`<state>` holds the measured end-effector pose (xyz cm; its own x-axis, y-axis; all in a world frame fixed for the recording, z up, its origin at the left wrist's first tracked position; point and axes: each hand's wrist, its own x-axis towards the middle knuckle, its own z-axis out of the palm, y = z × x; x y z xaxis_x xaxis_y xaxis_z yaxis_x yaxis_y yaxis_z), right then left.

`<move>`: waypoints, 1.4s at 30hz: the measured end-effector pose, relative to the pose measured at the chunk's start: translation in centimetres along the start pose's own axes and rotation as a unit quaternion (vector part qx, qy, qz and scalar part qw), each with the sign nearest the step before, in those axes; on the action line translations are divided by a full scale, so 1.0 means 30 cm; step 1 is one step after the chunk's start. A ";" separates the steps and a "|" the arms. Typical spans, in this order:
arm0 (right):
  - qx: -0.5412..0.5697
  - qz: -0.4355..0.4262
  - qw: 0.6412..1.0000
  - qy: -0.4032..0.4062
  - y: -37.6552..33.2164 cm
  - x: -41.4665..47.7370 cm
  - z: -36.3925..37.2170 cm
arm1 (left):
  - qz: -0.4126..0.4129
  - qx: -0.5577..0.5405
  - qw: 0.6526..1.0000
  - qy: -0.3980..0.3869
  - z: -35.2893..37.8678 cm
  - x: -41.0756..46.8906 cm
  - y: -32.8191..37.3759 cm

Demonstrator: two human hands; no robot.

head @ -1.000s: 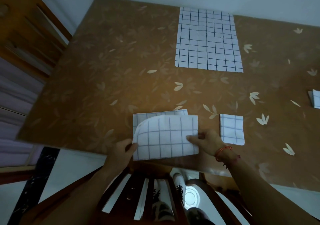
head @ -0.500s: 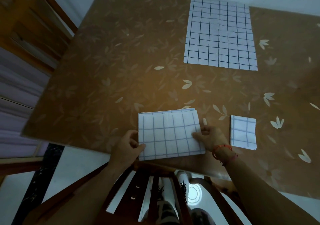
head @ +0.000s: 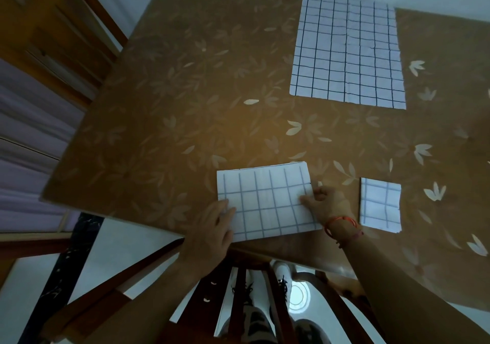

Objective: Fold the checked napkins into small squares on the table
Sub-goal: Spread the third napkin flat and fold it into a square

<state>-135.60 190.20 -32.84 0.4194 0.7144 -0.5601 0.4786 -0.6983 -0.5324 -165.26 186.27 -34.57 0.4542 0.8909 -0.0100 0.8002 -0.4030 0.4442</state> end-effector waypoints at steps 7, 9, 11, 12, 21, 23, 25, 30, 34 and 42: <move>0.001 -0.012 1.000 0.012 -0.006 0.007 0.008 | -0.020 0.106 0.991 -0.083 0.038 -0.019 0.005; -0.003 -0.020 1.000 0.018 -0.008 0.011 0.009 | -0.025 0.112 0.989 -0.095 0.042 -0.018 -0.002; -0.010 -0.022 0.999 0.022 -0.012 0.013 0.005 | -0.026 0.113 0.988 -0.100 0.042 -0.018 -0.002; -0.014 -0.020 0.999 0.026 -0.017 0.011 0.003 | -0.026 0.114 0.988 -0.101 0.042 -0.018 -0.002; -0.216 -0.336 0.915 0.055 -0.061 -0.224 0.120 | -0.014 0.144 0.984 -0.105 0.046 -0.024 -0.006; -0.276 -0.406 0.871 0.014 -0.038 -0.295 0.205 | -0.013 0.153 0.982 -0.110 0.047 -0.024 -0.010; -0.330 -0.455 0.827 -0.030 -0.007 -0.350 0.281 | -0.014 0.158 0.981 -0.113 0.048 -0.023 -0.015; -0.386 -0.465 0.794 -0.064 0.054 -0.397 0.360 | -0.002 0.161 0.980 -0.114 0.044 -0.034 -0.026; -0.409 -0.459 0.785 -0.072 0.083 -0.400 0.364 | -0.008 0.168 0.980 -0.111 0.043 -0.035 -0.024; -0.427 -0.401 0.808 -0.069 0.146 -0.352 0.263 | -0.011 0.177 0.978 -0.108 0.037 -0.033 -0.019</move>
<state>-144.01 179.23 -34.27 -0.3503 0.8689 -0.3498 0.9362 0.3133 -0.1594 -165.74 185.38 -35.81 0.4767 0.8507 -0.2214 0.8789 -0.4655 0.1040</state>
